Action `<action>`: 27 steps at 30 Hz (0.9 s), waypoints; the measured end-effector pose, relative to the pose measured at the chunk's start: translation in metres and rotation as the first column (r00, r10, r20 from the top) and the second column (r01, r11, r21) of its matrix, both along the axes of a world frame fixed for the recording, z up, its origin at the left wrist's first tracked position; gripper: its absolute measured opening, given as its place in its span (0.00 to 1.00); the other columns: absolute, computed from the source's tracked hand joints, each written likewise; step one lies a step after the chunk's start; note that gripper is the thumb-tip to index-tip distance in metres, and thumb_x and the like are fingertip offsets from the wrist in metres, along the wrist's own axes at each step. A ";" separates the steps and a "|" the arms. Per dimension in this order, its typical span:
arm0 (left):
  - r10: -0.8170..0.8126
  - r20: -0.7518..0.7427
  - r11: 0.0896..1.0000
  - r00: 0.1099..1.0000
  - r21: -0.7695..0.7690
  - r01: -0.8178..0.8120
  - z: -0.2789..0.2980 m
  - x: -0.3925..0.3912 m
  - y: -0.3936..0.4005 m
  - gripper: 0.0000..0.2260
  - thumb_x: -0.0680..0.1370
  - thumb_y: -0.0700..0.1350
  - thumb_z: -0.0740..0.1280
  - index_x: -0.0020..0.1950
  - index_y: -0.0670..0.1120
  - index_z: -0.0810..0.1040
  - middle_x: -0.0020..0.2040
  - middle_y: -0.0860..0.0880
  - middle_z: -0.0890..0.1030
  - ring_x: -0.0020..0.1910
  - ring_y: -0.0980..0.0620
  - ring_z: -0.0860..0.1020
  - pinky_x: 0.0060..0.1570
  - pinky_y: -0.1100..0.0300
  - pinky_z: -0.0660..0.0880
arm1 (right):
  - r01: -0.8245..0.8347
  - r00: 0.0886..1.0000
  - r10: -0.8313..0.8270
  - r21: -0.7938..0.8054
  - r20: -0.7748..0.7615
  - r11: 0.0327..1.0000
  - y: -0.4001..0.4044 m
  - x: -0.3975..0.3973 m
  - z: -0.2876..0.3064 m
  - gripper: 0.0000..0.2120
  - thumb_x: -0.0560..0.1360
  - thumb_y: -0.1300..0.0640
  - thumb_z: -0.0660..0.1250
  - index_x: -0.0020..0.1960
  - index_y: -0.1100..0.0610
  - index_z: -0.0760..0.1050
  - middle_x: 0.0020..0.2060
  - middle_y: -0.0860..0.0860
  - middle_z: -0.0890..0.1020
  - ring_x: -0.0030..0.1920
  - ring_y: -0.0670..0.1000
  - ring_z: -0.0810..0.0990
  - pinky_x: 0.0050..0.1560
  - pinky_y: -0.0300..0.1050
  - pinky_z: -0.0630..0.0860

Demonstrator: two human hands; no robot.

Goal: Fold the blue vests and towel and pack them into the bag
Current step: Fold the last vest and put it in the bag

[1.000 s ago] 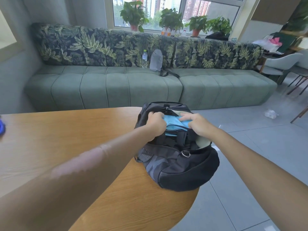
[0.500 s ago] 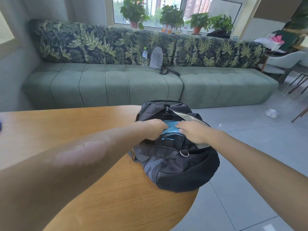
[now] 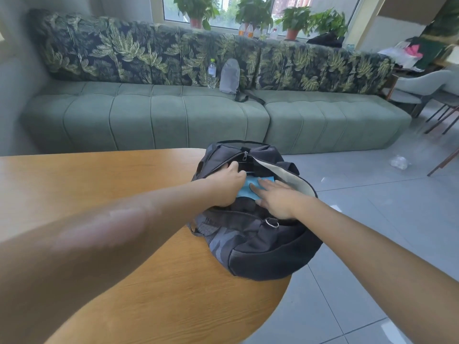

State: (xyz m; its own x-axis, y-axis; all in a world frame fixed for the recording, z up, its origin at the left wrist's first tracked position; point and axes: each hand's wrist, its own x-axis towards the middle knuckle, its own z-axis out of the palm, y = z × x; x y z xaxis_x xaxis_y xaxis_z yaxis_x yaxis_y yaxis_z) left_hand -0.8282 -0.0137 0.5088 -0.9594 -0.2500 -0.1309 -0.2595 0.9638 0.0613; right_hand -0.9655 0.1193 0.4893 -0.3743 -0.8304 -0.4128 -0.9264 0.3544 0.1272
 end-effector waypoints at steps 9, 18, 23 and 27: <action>-0.088 -0.117 0.993 0.989 0.064 0.096 0.063 0.073 0.007 0.09 0.84 0.44 0.58 0.54 0.48 0.78 0.52 0.49 0.78 0.50 0.45 0.77 0.50 0.47 0.77 | -0.012 0.996 0.027 -0.173 0.084 0.985 -0.013 0.031 0.054 0.21 0.86 0.57 0.53 0.78 0.51 0.66 0.73 0.55 0.73 0.71 0.57 0.71 0.67 0.48 0.68; 0.168 -0.421 0.970 0.891 0.233 -0.073 0.066 0.178 -0.003 0.09 0.84 0.48 0.60 0.51 0.51 0.80 0.49 0.56 0.81 0.48 0.54 0.77 0.49 0.54 0.75 | 0.027 0.984 0.071 -0.530 0.163 0.847 -0.008 0.112 0.096 0.17 0.85 0.54 0.54 0.69 0.47 0.75 0.67 0.46 0.78 0.66 0.51 0.75 0.63 0.48 0.72; 0.320 -0.407 0.932 0.855 0.297 -0.208 0.034 0.246 -0.011 0.06 0.84 0.48 0.63 0.51 0.53 0.79 0.49 0.59 0.80 0.49 0.57 0.77 0.48 0.59 0.74 | 0.089 0.985 0.027 -0.631 0.172 0.770 -0.016 0.164 0.081 0.17 0.83 0.46 0.58 0.67 0.52 0.76 0.62 0.51 0.81 0.62 0.55 0.79 0.60 0.55 0.77; 0.397 -0.369 0.896 0.840 0.356 -0.267 0.016 0.282 -0.009 0.07 0.84 0.49 0.63 0.51 0.51 0.80 0.50 0.57 0.81 0.51 0.56 0.78 0.50 0.58 0.75 | 0.355 0.924 -0.202 -0.525 0.326 0.774 -0.038 0.179 0.067 0.34 0.78 0.31 0.59 0.69 0.58 0.68 0.62 0.57 0.79 0.61 0.60 0.77 0.57 0.56 0.77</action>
